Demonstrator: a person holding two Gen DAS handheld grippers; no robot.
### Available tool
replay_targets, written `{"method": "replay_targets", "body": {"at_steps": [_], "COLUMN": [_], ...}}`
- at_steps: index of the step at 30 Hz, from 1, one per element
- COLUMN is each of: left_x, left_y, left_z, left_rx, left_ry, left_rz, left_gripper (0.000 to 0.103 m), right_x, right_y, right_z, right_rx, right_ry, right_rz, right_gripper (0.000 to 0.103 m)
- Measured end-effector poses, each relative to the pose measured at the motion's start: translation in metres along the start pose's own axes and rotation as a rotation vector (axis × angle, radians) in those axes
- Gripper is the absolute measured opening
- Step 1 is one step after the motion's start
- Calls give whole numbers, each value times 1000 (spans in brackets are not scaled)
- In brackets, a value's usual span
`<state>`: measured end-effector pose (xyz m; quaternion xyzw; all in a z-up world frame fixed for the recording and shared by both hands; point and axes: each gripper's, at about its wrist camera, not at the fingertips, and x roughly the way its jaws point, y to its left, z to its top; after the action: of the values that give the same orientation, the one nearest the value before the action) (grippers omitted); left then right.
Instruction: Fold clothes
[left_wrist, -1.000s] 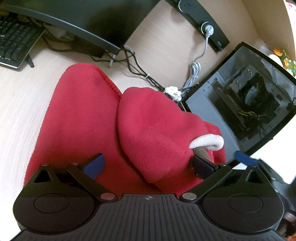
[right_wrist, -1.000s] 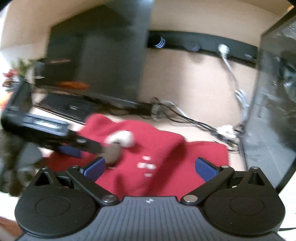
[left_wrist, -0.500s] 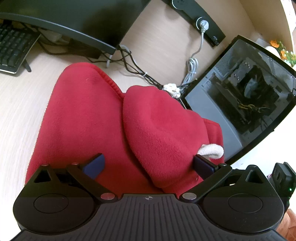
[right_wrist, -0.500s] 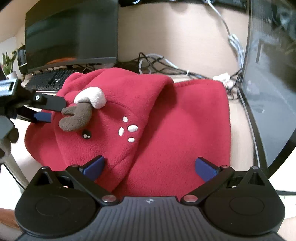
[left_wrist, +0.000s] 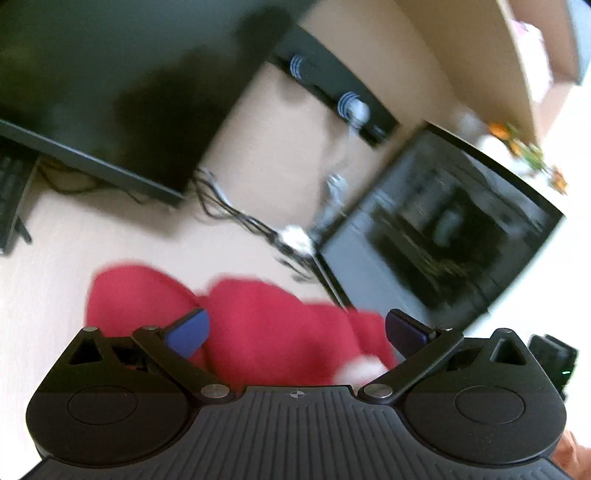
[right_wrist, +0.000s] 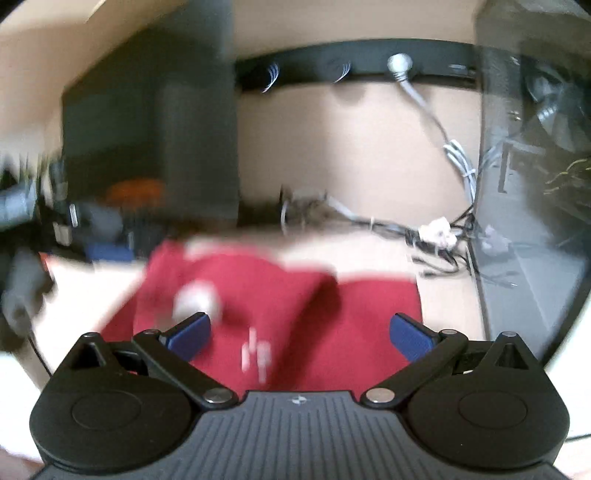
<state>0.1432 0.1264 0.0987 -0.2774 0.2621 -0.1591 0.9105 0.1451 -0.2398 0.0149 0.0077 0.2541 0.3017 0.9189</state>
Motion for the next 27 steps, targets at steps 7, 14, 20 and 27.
{"method": "replay_targets", "body": {"at_steps": [7, 14, 20, 27], "left_x": [51, 40, -15, 21], "left_y": [61, 49, 2, -6], "left_z": [-11, -6, -28, -88], "left_rx": [-131, -126, -157, -259], "left_ry": [105, 91, 87, 283], "left_rz": [142, 182, -8, -49], "left_gripper": [103, 103, 103, 103], "right_x": [90, 86, 42, 99], "right_y": [-51, -49, -32, -51], "right_z": [-16, -18, 23, 3], "right_rx": [285, 255, 87, 132], "right_ry": [163, 185, 0, 145], "right_rz": [-66, -90, -83, -113], "right_gripper": [103, 103, 103, 103]}}
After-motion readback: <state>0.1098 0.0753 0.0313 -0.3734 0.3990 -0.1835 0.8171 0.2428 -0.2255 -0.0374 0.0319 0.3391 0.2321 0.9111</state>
